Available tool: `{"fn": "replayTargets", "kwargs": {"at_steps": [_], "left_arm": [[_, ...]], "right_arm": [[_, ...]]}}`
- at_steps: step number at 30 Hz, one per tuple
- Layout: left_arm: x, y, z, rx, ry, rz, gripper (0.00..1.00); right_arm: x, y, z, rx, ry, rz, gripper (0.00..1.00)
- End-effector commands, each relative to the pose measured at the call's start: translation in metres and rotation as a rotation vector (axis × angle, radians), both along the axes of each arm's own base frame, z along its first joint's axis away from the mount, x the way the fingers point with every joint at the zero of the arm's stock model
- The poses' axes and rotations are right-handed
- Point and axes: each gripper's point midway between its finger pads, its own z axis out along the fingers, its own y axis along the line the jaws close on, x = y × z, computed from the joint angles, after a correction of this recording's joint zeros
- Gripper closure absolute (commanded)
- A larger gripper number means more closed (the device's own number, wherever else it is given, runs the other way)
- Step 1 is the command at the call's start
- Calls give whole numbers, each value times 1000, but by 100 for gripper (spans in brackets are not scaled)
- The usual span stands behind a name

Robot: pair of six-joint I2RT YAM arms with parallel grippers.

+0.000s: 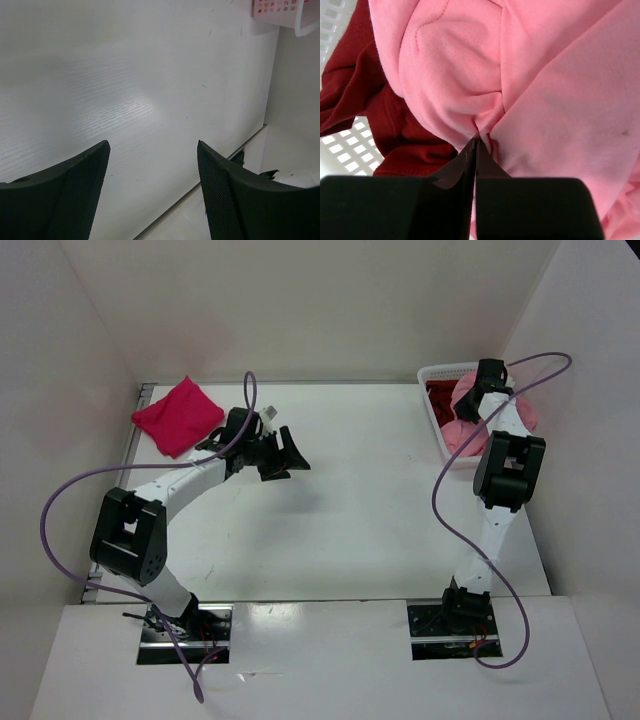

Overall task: Fold and stack the t-shirts
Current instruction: Grab crumpled tshirt from bin with the right arm, then move the tshirt to the center of the board

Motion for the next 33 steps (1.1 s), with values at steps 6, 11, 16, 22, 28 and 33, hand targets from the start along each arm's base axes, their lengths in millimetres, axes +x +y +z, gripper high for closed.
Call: {"fn": "replayTargets", "kwargs": {"at_steps": [6, 11, 16, 22, 28, 33], "left_arm": [[13, -6, 31, -29, -83, -23, 22], [17, -10, 45, -51, -111, -37, 22], [19, -13, 62, -73, -134, -39, 24], [31, -3, 82, -96, -163, 5, 24], [50, 49, 88, -123, -142, 158, 24], [61, 107, 95, -144, -147, 312, 24]], "right_arm": [[-29, -8, 167, -60, -333, -69, 99], [-57, 5, 206, -49, -415, -46, 99], [-93, 27, 288, -38, -589, 32, 99], [-147, 115, 429, 114, -898, 357, 99], [-239, 276, 549, 360, -1179, 900, 99], [-286, 321, 593, 505, -1276, 1112, 99]]}}
